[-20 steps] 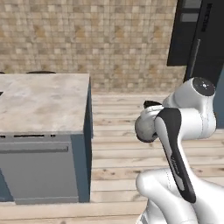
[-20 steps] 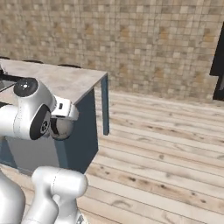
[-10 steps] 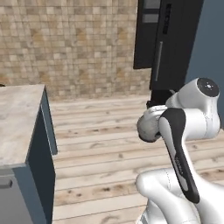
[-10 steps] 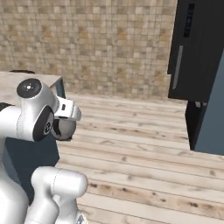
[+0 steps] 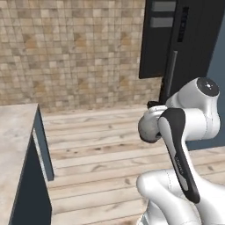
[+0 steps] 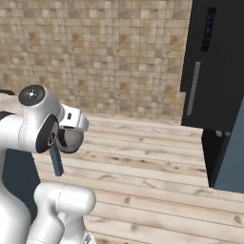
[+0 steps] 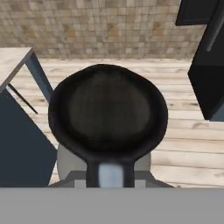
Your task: Move the broccoli and brussel sprout from the second highest shelf to the top shelf to make space. Then, place the pitcher from the counter on the cleared second highest shelf.
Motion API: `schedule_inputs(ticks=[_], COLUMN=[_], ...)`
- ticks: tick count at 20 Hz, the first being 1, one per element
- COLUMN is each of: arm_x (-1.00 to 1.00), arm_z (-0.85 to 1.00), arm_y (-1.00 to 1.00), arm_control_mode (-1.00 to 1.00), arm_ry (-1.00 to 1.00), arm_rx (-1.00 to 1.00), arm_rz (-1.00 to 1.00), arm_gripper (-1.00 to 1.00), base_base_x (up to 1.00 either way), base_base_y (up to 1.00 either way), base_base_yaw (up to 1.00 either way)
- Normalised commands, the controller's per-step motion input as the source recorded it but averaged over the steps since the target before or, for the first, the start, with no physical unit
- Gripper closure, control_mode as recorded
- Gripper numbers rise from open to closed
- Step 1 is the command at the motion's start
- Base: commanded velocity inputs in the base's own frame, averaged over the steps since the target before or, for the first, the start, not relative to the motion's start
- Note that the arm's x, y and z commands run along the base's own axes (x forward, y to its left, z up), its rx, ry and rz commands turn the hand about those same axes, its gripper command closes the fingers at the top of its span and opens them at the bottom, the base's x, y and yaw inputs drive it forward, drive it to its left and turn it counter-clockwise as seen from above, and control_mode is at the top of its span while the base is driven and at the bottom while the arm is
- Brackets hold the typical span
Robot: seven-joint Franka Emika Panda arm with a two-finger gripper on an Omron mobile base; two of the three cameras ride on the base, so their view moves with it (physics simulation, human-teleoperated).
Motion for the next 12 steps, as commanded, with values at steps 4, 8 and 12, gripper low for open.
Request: schedule_inputs(ticks=[4, 8, 12], arm_x=[0.00, 0.00, 0.00], arm_z=[0.00, 0.00, 0.00], arm_y=[0.00, 0.00, 0.00], arm_control_mode=[1.00, 1.00, 1.00], arm_ry=[0.00, 0.00, 0.00], arm_rx=[0.00, 0.00, 0.00], arm_rz=[0.00, 0.00, 0.00], arm_gripper=[1.00, 1.00, 1.00], base_base_x=[1.00, 1.00, 1.00], base_base_y=[0.00, 0.00, 0.12], base_base_yaw=[-0.12, -0.27, -0.34])
